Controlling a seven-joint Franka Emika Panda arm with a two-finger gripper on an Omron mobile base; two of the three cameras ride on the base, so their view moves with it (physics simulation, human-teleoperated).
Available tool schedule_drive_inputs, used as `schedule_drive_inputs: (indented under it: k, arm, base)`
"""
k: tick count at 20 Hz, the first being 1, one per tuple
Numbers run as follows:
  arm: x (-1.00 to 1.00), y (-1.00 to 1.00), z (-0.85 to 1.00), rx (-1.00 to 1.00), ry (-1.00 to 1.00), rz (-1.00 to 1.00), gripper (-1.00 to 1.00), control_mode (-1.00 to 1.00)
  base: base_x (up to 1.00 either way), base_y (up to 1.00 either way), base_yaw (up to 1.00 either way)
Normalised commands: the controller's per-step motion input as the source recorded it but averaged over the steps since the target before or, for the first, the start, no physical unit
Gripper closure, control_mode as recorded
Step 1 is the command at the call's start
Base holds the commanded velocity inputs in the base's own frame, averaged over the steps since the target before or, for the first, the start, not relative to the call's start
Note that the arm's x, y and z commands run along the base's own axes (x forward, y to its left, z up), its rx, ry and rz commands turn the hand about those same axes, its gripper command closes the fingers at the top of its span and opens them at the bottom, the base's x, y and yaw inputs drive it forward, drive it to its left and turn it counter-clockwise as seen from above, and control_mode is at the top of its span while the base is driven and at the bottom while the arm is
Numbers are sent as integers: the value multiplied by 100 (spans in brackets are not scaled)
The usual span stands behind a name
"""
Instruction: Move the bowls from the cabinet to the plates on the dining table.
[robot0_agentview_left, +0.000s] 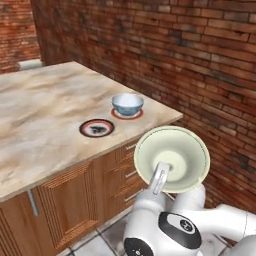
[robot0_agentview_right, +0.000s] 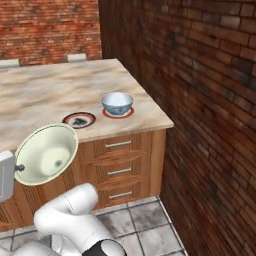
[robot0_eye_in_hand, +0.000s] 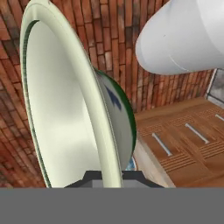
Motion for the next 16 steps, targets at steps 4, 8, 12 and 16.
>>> schedule_drive_inputs:
  k: [4,8,12,16]
  arm:
    - [0,0,0,0,0,0,100,100]
    - [0,0,0,0,0,0,100,100]
    - [0,0,0,0,0,0,100,100]
    - [0,0,0,0,0,0,100,100]
  base:
    - [27,19,-40]
    - [27,57,-28]
    - [9,72,-22]
    - [0,62,-20]
